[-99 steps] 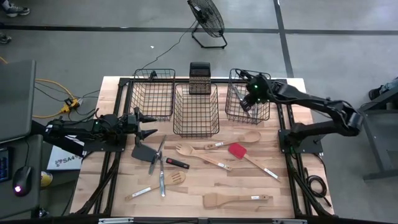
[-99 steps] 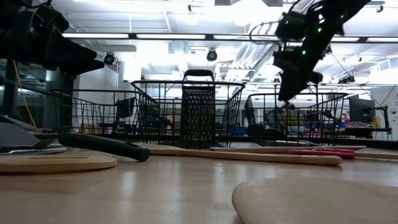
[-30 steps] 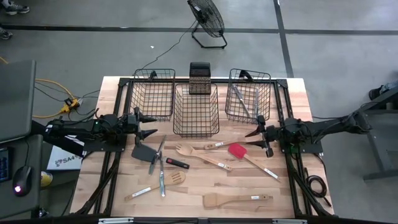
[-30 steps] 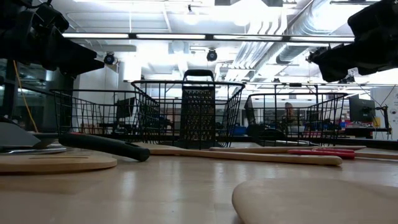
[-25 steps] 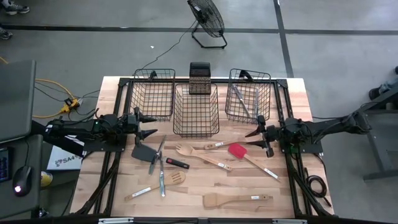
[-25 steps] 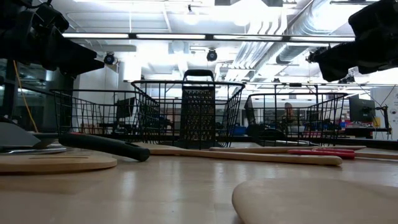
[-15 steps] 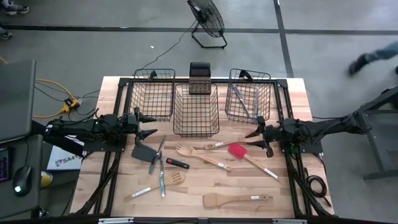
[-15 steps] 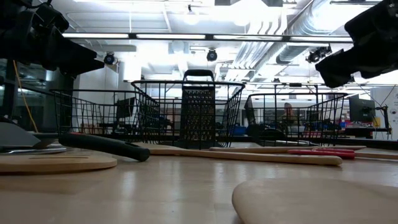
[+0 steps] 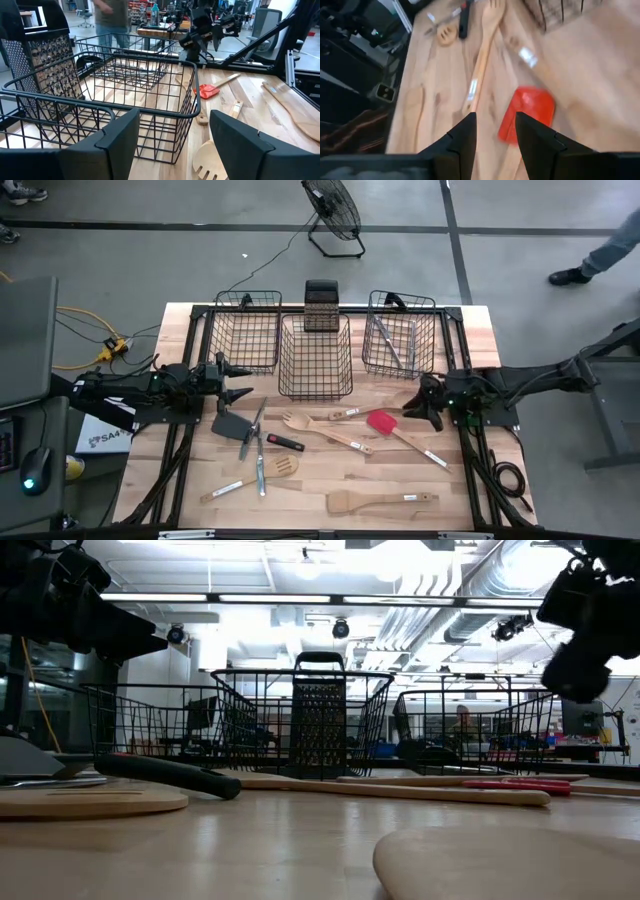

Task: Pick & Place Kitchen Items
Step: Put the orange silicone spatula into the middle wire basket

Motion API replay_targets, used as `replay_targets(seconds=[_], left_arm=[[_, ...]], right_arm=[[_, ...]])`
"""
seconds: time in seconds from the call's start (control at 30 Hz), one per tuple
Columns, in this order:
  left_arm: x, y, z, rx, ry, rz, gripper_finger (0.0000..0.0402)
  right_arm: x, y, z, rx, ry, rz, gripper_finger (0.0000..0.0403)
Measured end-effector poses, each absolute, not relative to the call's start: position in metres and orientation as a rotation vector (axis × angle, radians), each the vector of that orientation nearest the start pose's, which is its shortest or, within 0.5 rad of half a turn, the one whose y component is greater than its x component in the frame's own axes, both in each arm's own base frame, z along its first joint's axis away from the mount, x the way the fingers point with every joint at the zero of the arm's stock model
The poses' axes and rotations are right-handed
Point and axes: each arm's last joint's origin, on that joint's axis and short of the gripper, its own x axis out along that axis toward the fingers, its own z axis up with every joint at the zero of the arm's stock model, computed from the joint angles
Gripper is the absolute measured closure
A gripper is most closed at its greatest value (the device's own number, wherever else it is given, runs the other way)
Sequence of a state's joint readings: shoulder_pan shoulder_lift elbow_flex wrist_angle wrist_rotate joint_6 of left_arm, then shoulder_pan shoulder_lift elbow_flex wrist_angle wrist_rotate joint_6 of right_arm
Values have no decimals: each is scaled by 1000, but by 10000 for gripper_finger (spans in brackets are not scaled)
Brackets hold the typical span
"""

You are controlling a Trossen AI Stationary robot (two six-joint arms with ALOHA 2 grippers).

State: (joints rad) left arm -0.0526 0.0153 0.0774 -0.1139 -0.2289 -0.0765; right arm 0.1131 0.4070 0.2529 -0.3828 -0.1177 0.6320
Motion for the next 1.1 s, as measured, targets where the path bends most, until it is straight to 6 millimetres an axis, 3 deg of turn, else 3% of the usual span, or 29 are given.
replay_targets(seconds=[0.23,0.43,0.77,1.1], left_arm=[[93,2,178,-69,44,178,165],[93,2,178,-69,45,178,165],[93,2,178,-69,44,178,165],[93,2,178,-69,44,178,165]], right_arm=[[113,25,188,797,763,27,275],[116,34,190,843,930,-20,283],[128,46,194,729,1106,-136,303],[154,55,173,567,1271,-237,234]])
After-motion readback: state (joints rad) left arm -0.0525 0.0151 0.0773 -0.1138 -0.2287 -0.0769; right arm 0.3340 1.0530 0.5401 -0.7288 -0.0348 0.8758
